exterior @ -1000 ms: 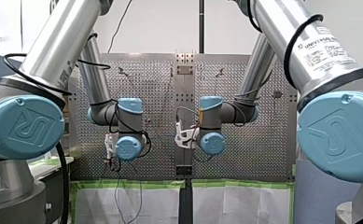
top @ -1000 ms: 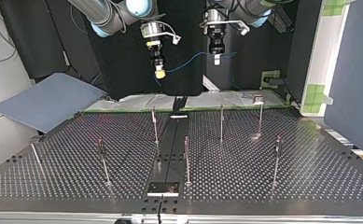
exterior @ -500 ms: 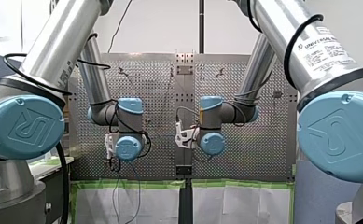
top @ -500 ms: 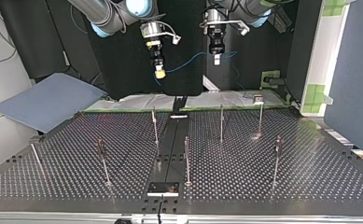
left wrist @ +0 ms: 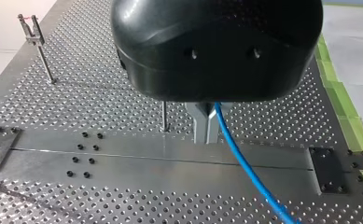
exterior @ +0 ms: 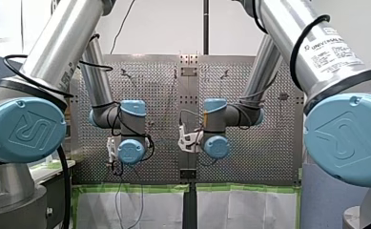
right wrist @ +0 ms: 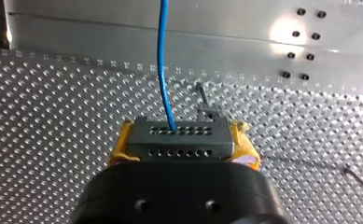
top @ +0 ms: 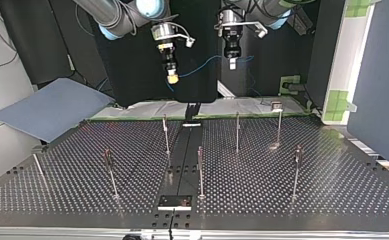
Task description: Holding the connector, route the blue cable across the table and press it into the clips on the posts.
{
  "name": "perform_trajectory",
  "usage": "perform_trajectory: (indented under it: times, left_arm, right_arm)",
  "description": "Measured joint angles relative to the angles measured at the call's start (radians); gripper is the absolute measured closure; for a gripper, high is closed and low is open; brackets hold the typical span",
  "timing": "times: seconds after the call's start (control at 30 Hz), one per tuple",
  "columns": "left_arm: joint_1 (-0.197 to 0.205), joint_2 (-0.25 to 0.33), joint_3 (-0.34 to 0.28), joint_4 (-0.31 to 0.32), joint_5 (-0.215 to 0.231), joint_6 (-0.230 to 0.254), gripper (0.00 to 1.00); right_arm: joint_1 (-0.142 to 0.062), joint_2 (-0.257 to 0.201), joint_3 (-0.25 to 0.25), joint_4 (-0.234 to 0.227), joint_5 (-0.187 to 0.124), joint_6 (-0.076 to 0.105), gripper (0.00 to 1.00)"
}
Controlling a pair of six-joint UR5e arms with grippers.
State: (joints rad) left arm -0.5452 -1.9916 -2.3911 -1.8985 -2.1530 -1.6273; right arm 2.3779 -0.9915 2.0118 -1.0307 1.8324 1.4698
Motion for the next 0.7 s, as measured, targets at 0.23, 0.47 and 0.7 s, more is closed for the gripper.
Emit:
perform_trajectory:
  times: [0.23, 0.47, 0.7]
  left_arm:
    - [0.0, 0.0, 0.0, -0.001, 0.0, 0.0, 1.0]
    - [0.0, 0.0, 0.0, -0.001, 0.0, 0.0, 1.0]
    - [0.005, 0.004, 0.001, -0.005, 0.005, -0.001, 1.0]
  right_arm:
    - [0.011, 0.053, -0.007, 0.05, 0.001, -0.003, 1.0]
    - [0.011, 0.118, -0.008, 0.062, 0.001, -0.003, 1.0]
    - [0.011, 0.161, -0.007, 0.063, 0.001, -0.003, 1.0]
